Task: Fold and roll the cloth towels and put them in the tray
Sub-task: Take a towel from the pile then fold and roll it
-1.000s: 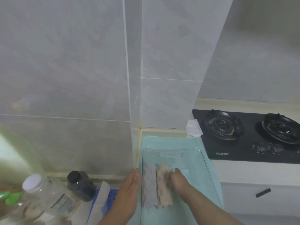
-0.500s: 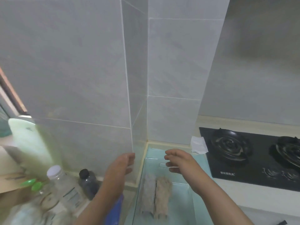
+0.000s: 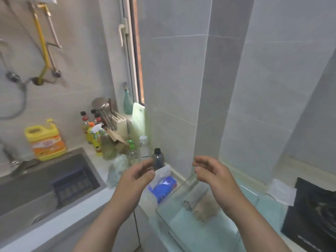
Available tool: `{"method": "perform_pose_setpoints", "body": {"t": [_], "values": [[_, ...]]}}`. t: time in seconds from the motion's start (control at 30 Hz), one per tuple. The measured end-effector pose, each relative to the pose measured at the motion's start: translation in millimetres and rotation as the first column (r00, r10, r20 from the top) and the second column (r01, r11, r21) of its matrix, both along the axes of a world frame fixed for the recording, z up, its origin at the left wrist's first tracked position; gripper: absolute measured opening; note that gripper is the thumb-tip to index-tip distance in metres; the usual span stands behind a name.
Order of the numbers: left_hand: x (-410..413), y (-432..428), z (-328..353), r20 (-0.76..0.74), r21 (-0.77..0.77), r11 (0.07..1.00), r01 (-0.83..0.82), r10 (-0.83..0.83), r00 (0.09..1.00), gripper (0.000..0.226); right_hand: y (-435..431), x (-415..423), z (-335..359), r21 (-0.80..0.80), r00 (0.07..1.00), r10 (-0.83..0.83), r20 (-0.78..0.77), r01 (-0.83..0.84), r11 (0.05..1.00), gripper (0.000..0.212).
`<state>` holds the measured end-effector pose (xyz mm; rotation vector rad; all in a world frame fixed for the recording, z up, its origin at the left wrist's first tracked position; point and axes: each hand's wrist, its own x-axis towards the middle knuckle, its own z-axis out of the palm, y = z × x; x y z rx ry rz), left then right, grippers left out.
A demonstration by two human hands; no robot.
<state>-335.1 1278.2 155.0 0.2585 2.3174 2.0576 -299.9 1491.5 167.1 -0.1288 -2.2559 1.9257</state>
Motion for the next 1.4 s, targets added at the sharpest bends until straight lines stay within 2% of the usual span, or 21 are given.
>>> {"method": "perform_pose_setpoints", "body": {"t": [0.13,0.27,0.37,0.57,0.7,0.8,1.0,1.07,1.2,1.4], "values": [[60,-64,11,-0.035,-0.018,0.98,-0.196,0.196,0.98,0.035,-66,10,6,-0.021,0.973,0.231,-0.01,-0.231,0.973,0.024],[126,-143,16,-0.045,0.003,0.91,-0.414,0.413,0.909,0.044,-157,29,18,-0.004,0.896,0.444,-0.019,-0.444,0.896,0.025],[177,-204,17,-0.037,0.041,0.809,-0.587,0.588,0.808,0.052,-228,51,22,0.009,0.808,0.589,0.0,-0.589,0.808,0.032],[276,-320,17,-0.024,0.12,0.582,-0.804,0.811,0.584,0.039,-367,99,22,0.041,0.619,0.785,0.031,-0.785,0.618,0.025],[343,-402,18,-0.015,0.145,0.454,-0.879,0.889,0.457,0.043,-467,143,22,0.047,0.505,0.862,0.043,-0.863,0.503,0.026],[384,-460,20,-0.027,0.169,0.387,-0.907,0.921,0.388,0.035,-538,177,25,0.033,0.444,0.895,0.046,-0.896,0.443,0.026],[435,-555,16,-0.021,0.194,0.3,-0.934,0.953,0.302,0.036,-641,214,22,0.042,0.405,0.913,0.052,-0.914,0.403,0.027],[441,-580,11,-0.016,0.205,0.283,-0.937,0.958,0.286,0.032,-665,217,19,0.047,0.386,0.92,0.064,-0.922,0.384,0.026],[435,-628,-4,0.022,0.209,0.225,-0.952,0.972,0.234,0.041,-716,205,9,0.043,0.356,0.93,0.093,-0.935,0.353,0.025],[403,-698,-23,0.085,0.137,0.143,-0.98,0.984,0.156,0.043,-800,166,-11,0.016,0.306,0.946,0.108,-0.952,0.306,0.025]]}}
